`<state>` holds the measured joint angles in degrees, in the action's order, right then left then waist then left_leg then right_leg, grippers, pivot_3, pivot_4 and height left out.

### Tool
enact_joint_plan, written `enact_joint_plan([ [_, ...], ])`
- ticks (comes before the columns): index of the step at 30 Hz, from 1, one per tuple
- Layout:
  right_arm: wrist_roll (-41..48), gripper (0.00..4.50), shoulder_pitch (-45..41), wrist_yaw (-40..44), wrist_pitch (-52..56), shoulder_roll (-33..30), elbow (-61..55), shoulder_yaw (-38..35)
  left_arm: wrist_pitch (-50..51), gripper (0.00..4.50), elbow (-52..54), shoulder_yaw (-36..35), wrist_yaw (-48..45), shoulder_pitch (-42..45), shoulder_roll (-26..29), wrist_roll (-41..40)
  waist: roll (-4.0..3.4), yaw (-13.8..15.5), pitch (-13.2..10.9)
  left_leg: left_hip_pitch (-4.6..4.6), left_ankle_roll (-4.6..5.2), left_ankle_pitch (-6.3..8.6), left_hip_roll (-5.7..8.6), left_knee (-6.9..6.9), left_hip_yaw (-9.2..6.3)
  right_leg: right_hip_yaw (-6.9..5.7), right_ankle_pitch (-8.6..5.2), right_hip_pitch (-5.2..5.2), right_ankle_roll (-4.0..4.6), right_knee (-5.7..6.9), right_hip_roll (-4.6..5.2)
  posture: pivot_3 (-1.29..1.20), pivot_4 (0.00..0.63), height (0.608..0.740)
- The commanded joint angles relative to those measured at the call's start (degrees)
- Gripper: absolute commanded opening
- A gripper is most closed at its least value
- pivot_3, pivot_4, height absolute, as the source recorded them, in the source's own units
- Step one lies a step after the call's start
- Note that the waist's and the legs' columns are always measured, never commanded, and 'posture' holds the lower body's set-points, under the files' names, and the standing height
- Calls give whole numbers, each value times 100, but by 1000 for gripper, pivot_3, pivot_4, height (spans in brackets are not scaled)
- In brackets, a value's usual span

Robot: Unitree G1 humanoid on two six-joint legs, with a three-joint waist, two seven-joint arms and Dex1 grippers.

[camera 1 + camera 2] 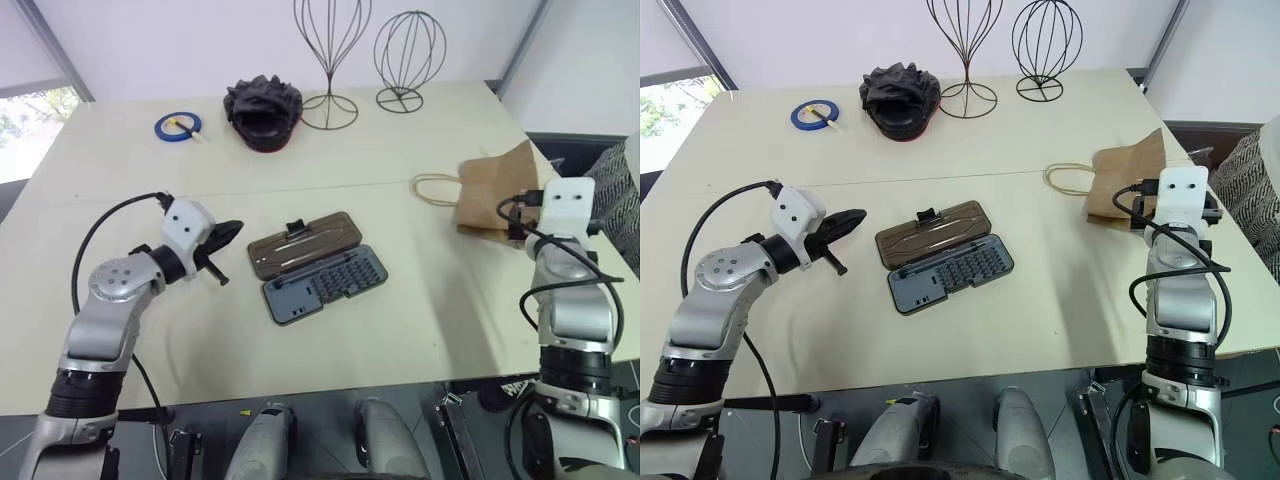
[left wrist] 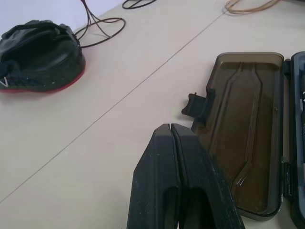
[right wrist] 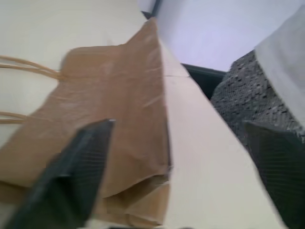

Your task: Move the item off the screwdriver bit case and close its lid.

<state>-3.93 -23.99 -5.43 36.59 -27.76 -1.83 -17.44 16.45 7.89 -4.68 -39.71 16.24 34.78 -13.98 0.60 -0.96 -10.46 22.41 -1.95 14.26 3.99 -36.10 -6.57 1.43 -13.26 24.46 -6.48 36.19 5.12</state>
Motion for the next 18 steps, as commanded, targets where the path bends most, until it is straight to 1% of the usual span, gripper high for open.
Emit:
enact_joint_plan([
  [1, -484, 4432, -204, -460, -325, -325, -368, -174, -118, 0, 142, -75, 37, -13, 2, 7, 0, 6, 0, 0, 0, 0, 0, 0, 0, 0, 0, 0, 0, 0, 0, 0, 150, 740],
  [3, -589, 4432, -361, -598, -626, -399, -512, -169, -122, 0, 134, -90, 38, -15, 7, -1, 0, -3, 0, 0, 0, 0, 1, 0, 1, 0, 0, 0, 0, -1, 1, 0, 150, 740],
  [4, -424, 4432, -572, -379, -694, -384, -506, -83, -121, 0, 123, -89, 43, -1, 0, -5, 0, -12, 0, 0, 0, 0, 1, 0, 2, 0, 0, 0, 0, -1, 0, 0, 150, 740],
  [6, -10, 4432, -1075, 420, -688, -325, -344, 323, -121, 0, 99, -67, 57, 38, -25, -2, -1, -76, 0, -2, 0, 0, -3, -1, 5, 1, 0, 0, 0, -1, -3, 0, 150, 740],
  [9, 346, 4432, -1630, 1619, -716, -349, -10, 954, -138, 0, 36, -26, 61, 109, -56, 23, -1, -158, 0, -6, 1, 0, -9, -1, 1, -1, 0, -3, 0, 1, -10, 0, 150, 740],
  [11, 547, 4432, -1943, 2743, -878, -525, 340, 1487, -162, 0, -21, 8, 47, 166, -79, 50, -1, -157, 0, -5, 1, 0, -12, 1, -1, -2, 0, -3, 1, 1, -12, 0, 150, 740],
  [15, 527, 4432, -2509, 4726, -1557, -955, 1124, 2502, -228, 0, -130, 47, 25, 241, -92, 77, 0, -122, -2, 1, 1, 0, -3, -1, -4, -3, 0, -4, 0, -6, -5, 0, 150, 740],
  [18, 491, 4432, -3063, 5552, -1843, -885, 2008, 2913, -269, 0, -155, 33, 36, 246, -91, 108, 1, -132, -2, 3, 1, 0, 3, -3, -1, -3, 1, -4, -2, -10, 3, 0, 150, 740],
])
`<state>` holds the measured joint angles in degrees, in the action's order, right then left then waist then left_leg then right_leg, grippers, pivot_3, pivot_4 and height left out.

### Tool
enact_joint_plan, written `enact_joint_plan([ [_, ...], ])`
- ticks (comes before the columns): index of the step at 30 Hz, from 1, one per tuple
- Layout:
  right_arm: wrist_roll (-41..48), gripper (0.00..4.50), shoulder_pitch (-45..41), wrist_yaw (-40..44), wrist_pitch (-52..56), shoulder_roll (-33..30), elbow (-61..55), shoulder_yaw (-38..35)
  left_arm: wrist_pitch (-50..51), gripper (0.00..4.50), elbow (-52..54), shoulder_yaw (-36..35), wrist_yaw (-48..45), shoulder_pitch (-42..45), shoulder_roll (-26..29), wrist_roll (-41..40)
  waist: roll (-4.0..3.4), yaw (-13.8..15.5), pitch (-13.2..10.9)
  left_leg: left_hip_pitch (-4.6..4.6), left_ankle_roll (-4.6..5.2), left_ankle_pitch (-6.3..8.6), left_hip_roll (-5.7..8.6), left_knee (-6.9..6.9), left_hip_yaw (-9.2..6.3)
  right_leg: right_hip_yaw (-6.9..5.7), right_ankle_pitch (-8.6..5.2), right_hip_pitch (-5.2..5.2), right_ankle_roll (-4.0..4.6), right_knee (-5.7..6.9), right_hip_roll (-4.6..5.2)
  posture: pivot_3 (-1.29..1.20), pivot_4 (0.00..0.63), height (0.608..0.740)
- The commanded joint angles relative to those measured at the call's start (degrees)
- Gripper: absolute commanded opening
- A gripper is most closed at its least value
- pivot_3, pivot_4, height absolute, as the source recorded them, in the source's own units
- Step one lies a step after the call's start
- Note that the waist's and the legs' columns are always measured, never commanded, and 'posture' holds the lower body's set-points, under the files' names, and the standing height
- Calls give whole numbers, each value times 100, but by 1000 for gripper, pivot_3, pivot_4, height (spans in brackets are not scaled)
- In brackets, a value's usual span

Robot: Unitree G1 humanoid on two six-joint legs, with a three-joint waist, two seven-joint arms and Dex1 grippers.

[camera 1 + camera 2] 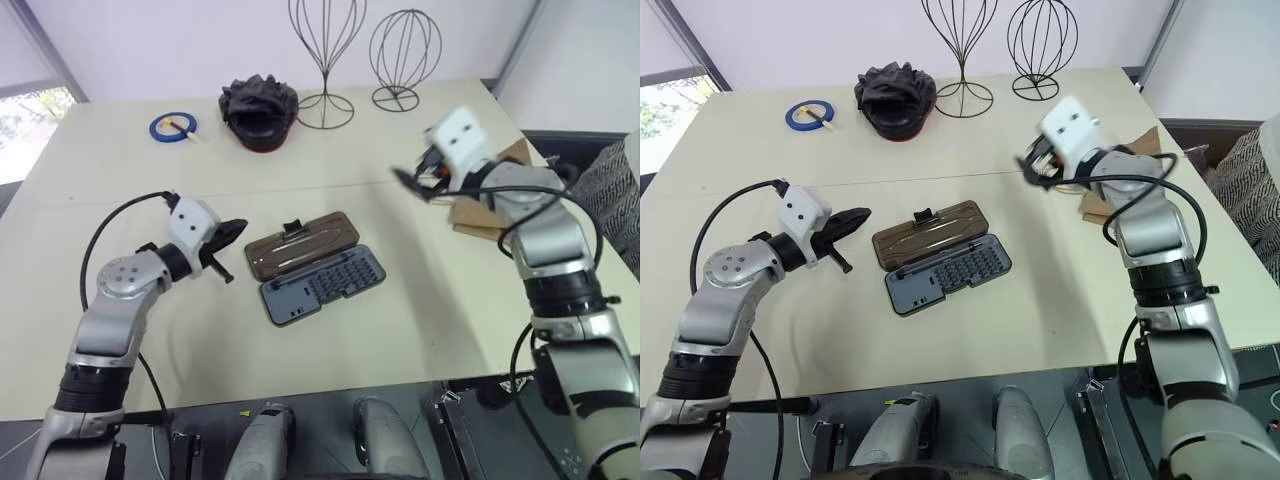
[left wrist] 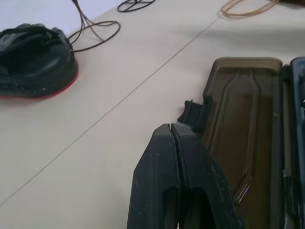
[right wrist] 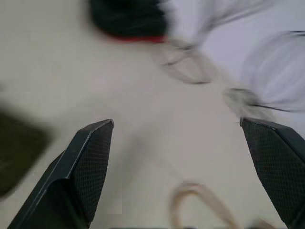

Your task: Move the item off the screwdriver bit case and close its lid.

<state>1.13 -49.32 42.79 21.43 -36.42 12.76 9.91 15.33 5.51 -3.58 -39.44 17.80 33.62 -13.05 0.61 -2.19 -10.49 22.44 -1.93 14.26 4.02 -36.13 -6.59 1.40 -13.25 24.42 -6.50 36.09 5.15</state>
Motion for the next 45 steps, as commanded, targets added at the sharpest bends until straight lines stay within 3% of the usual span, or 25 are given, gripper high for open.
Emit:
enact_joint_plan([
  [1, -82, 4432, -740, 854, -440, 88, 943, 295, -157, 0, 109, -97, 38, 55, 18, 18, 0, -13, 0, 0, 0, 0, 0, 0, 0, 0, 0, 1, 0, 0, 0, 0, 150, 740],
  [6, -368, 4432, -1314, 1016, -941, 718, 2504, 586, -59, 0, 457, -171, 194, -273, -45, -42, 0, -45, 0, -3, -1, 0, -4, 8, -1, 1, 0, 8, 1, 5, -4, 0, 150, 740],
  [12, -367, 4432, -1494, 754, -547, 1492, 3469, 408, 300, 0, 1061, -355, 231, -756, -15, -320, -1, -27, -1, 1, -4, -1, -6, 8, -11, 4, 0, 16, 2, 8, -1, 0, 150, 740],
  [22, -408, 4432, -1352, 119, 70, 1884, 3768, 129, 524, 0, 1328, -425, 286, -873, 34, -376, -3, -23, -1, 0, -7, -2, 0, 8, -13, 4, 0, 16, 2, 12, 0, 0, 150, 740],
  [23, -411, 3904, -1317, 102, 115, 1894, 3756, 130, 531, 0, 1320, -421, 284, -860, 37, -370, -3, -33, -1, 0, -6, -2, 0, 8, -12, 4, 0, 16, 2, 12, -1, 0, 150, 740],
  [24, -407, 3666, -1276, 90, 160, 1899, 3720, 132, 535, 0, 1316, -419, 282, -852, 41, -365, -3, -38, -1, 0, -7, -2, -1, 8, -12, 4, 0, 16, 2, 12, -2, 0, 150, 740],
  [31, -277, 67, -739, 71, 1018, 2000, 2783, 124, 481, 0, 1179, -394, 260, -733, 101, -307, -3, 11, 0, -1, -7, -2, 1, 2, -12, 3, 0, 11, 2, 14, 0, 0, 150, 740],
  [38, -15, 19, -163, -348, 3278, 2236, 978, 23, 473, 0, 1125, -438, 225, -659, 123, -374, -2, -8, 3, -2, -6, -2, -1, 5, -18, 3, 0, 12, 2, 14, -1, 0, 150, 740],
  [45, 92, 19, -57, -1266, 4813, 2473, 191, -469, 1207, 0, 1901, -461, -432, -739, 356, -1403, -3, -21, 4, -1, -6, -2, -2, 7, -18, 4, 0, 15, 3, 14, 0, 0, 150, 740],
])
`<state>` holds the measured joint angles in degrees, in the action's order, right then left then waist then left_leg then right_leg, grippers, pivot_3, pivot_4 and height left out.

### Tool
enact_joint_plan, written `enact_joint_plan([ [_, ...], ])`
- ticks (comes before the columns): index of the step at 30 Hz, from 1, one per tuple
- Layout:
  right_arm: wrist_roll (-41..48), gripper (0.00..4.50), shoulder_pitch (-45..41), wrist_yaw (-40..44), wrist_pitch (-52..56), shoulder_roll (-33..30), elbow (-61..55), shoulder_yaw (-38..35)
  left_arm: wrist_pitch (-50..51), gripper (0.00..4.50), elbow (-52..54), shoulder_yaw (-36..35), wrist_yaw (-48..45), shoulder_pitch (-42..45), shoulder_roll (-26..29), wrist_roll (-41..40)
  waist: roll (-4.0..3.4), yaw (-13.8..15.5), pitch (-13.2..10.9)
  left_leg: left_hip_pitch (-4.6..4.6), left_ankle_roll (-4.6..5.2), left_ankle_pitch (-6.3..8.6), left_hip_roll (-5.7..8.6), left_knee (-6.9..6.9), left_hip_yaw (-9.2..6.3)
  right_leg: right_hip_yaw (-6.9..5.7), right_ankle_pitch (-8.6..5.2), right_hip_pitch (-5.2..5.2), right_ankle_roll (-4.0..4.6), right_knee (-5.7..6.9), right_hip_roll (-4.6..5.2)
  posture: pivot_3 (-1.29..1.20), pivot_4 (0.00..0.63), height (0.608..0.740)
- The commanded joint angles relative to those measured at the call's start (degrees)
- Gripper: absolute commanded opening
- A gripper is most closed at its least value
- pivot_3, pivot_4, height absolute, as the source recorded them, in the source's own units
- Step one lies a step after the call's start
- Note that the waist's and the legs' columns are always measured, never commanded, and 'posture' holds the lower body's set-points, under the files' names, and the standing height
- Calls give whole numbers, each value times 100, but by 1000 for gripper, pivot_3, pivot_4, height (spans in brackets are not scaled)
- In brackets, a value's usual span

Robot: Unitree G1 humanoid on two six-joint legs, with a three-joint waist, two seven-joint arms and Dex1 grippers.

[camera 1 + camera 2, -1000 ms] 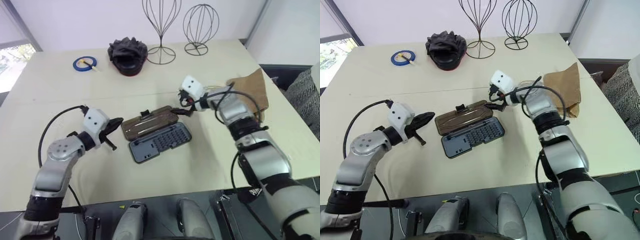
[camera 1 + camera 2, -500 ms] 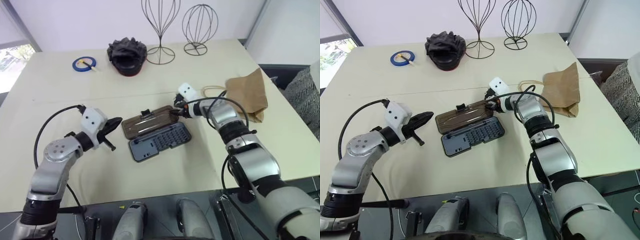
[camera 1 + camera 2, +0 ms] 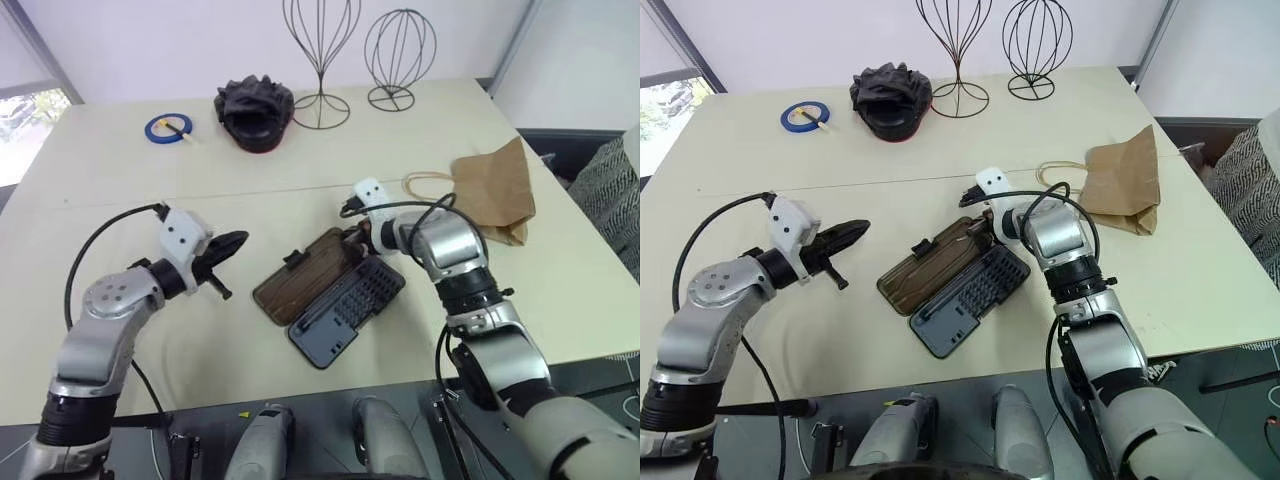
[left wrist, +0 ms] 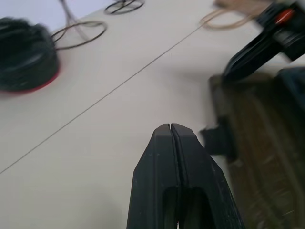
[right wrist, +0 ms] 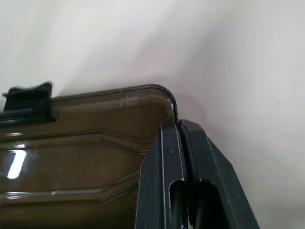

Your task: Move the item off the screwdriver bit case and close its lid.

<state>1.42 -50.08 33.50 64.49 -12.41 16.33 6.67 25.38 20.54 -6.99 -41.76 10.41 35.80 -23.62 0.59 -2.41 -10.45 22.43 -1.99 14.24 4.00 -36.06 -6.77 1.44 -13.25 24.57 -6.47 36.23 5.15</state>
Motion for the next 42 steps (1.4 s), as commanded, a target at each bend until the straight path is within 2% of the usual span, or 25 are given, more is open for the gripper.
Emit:
enact_joint_plan([
  [1, 27, 19, 15, -545, 718, 140, -198, -253, 253, 0, 447, -92, -253, -9, 188, -393, -2, 1, 1, 0, 0, 0, 0, 0, 0, 0, 0, 0, 0, 0, 0, 0, 150, 740],
  [7, -272, 19, 29, -1674, 1692, 398, -720, -607, 556, 0, 635, -99, -414, 22, 317, -718, -2, 73, 3, -1, 0, 0, 2, -6, 0, -1, 0, -6, 0, 0, 1, 0, 150, 740],
  [15, -325, 19, -5, -2596, 2600, 744, -1107, -1522, 969, 0, 650, -283, -662, 26, 637, -1171, -2, 182, 3, 0, 0, 0, 7, -7, 5, -3, 0, -12, 0, -2, 3, 0, 150, 740],
  [20, -322, 19, 43, -2950, 2796, 880, -1249, -1987, 964, 0, 568, -160, -753, 84, 746, -1172, -3, 183, 4, 0, 0, 0, 8, -7, 7, -4, 0, -13, 0, -3, 3, 0, 150, 740],
  [24, -611, 19, 19, -3587, 2801, 1356, -1372, -2746, 953, 0, 377, 5, -847, 317, 710, -1143, -1, 180, 6, -1, 0, 0, 8, -8, 5, -7, 0, -15, 0, -3, 2, 0, 150, 740],
  [30, -729, 19, -93, -4053, 2801, 1912, -1672, -3277, 943, 0, 324, 165, -861, 444, 687, -1076, -3, 178, 11, -2, 0, 0, 8, -6, 6, -7, 0, -15, 0, -3, 3, 0, 150, 740],
  [36, -832, 19, -31, -4305, 2801, 2555, -2017, -3386, 910, 0, 283, 239, -883, 517, 696, -1027, -4, 164, 10, -2, 0, 0, 7, -2, 6, -6, 0, -12, 1, -2, 2, 0, 150, 740],
  [42, -765, 19, 104, -4306, 2801, 2722, -2101, -3275, 821, 0, 190, 302, -895, 566, 684, -951, -6, 136, 10, -2, 0, 0, 6, -1, 7, -6, -1, -11, 1, -2, 1, 0, 150, 740],
])
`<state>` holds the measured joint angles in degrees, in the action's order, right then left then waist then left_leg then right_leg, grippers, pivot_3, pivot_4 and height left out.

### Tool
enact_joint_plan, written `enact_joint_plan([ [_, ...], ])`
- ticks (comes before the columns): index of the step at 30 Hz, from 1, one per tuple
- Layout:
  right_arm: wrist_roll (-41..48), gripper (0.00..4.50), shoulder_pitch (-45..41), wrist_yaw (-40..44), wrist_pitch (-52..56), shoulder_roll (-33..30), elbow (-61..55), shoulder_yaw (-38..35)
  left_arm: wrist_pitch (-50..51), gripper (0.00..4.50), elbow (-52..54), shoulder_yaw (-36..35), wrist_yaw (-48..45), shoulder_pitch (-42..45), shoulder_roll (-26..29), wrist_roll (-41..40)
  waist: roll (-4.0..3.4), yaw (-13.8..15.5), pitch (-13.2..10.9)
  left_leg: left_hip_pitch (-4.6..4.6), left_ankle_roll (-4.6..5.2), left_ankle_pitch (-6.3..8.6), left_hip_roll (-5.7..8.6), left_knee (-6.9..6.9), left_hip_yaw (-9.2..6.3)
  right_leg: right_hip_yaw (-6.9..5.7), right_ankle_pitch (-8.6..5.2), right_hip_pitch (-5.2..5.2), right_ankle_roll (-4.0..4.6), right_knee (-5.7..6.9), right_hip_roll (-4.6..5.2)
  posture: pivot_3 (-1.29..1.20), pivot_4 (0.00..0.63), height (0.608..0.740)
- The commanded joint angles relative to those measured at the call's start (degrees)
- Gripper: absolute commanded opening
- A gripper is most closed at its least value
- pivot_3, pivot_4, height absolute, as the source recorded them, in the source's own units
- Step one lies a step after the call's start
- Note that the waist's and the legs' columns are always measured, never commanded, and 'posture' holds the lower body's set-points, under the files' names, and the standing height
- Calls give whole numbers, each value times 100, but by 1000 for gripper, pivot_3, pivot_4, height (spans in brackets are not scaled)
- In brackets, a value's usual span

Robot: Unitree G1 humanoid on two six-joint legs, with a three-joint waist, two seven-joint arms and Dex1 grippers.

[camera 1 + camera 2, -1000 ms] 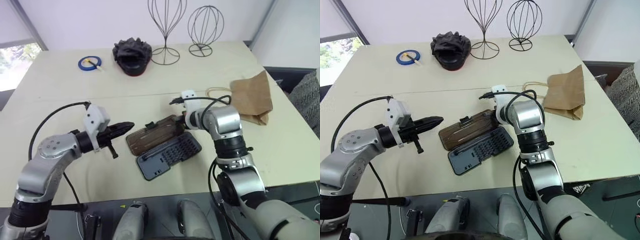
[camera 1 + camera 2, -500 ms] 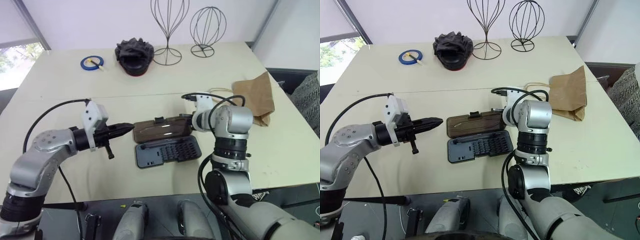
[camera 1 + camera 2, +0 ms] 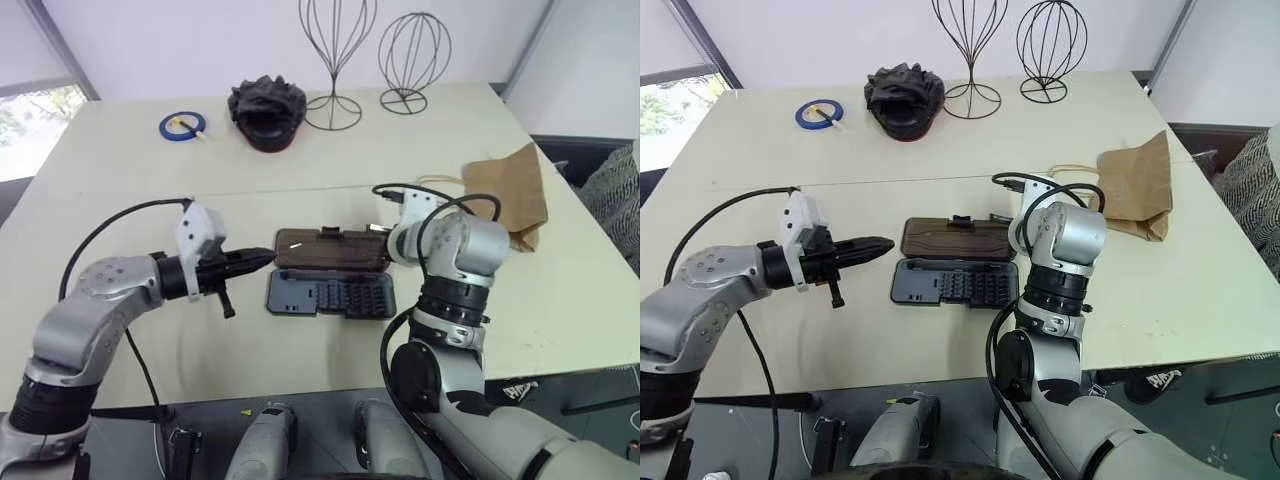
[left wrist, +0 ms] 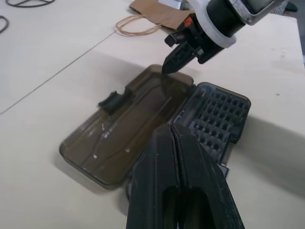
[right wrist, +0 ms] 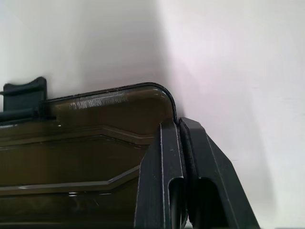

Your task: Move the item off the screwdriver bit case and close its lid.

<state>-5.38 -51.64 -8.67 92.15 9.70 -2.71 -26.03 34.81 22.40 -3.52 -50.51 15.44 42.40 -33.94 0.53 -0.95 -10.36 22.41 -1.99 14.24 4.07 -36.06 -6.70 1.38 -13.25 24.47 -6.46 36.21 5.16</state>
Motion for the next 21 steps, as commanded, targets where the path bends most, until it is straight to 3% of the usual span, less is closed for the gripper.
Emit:
enact_joint_plan([
  [1, -62, 19, 286, -69, 35, 538, -213, 42, -139, 0, -13, -39, -19, 71, 18, 96, -1, -16, -1, 0, 0, 0, 0, 0, 0, 0, 0, 0, 0, 0, 0, 0, 150, 740],
  [12, 742, 19, 513, 457, 35, 273, -206, 1116, -250, 0, -74, -63, 15, 83, -53, 220, -6, -165, -5, 1, 0, 0, -5, 11, 1, 1, 0, 9, 1, 1, -3, 0, 150, 740],
  [21, 1446, 19, 745, 120, 35, 40, -289, 1371, -249, 0, 49, -116, 99, -36, -43, 235, -8, -163, -6, 1, 0, 0, -9, 17, -5, 4, -1, 16, 1, 0, -4, 0, 150, 740],
])
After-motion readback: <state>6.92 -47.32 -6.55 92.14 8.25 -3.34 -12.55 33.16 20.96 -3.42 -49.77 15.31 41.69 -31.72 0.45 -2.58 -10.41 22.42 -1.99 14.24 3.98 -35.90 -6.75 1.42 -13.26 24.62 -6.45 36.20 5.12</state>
